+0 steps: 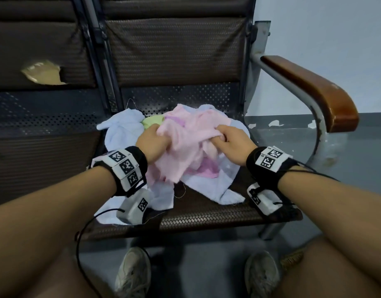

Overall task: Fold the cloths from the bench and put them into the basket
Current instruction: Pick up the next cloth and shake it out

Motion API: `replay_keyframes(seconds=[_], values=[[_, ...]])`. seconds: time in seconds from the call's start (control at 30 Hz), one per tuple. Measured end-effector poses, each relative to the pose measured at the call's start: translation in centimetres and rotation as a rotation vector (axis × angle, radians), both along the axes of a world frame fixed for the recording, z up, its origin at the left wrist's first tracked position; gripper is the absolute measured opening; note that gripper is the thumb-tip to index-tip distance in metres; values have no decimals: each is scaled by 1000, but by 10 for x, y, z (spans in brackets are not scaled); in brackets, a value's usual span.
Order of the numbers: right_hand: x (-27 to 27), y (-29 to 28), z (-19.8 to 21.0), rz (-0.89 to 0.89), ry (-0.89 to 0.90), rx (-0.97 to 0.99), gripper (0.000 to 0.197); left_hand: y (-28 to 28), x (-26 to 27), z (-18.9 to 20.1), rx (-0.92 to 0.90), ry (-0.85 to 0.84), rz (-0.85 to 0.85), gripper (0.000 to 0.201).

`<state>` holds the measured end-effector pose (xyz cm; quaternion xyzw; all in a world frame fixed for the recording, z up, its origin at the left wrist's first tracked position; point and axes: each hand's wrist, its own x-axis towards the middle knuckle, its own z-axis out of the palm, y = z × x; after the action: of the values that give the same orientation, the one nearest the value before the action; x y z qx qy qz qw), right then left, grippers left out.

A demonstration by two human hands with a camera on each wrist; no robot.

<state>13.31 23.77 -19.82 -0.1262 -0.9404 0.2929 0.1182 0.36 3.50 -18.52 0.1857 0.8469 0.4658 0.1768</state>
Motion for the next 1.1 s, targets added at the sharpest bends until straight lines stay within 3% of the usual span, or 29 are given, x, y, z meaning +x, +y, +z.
replay_keyframes(seconds=[0.07,0.13,0.2,0.3,0.37,0.47,0.57,0.63,0.73,0.8,0.93,1.03,1.1], values=[[-3,-10,6,20,84,-48,33,-5,1,-8,-75,59,-30,69],[-8,-23,9,68,125,-82,33,2,18,-10,52,32,-210,78],[-12,-34,12,89,142,-108,36,16,35,-13,40,152,-403,61],[-13,-34,16,23,139,-147,38,29,43,-10,-35,353,-382,29],[-8,-25,15,-1,71,-291,37,29,38,-8,40,307,-330,22],[5,-14,9,32,-112,-493,52,26,30,1,163,173,-255,20],[10,-15,-2,91,-235,-266,35,26,26,6,194,111,-229,31],[7,-16,0,46,-183,-189,23,25,23,5,168,133,-200,33],[1,-16,13,-101,30,-219,37,18,12,4,138,267,-64,26],[2,-15,18,-114,160,-178,34,12,5,6,148,338,5,25],[10,-12,17,-25,13,30,47,9,-5,10,171,372,55,27],[13,2,11,-131,-23,197,28,10,-10,8,139,346,42,13],[16,8,12,-205,89,124,19,10,-9,7,81,351,6,29]])
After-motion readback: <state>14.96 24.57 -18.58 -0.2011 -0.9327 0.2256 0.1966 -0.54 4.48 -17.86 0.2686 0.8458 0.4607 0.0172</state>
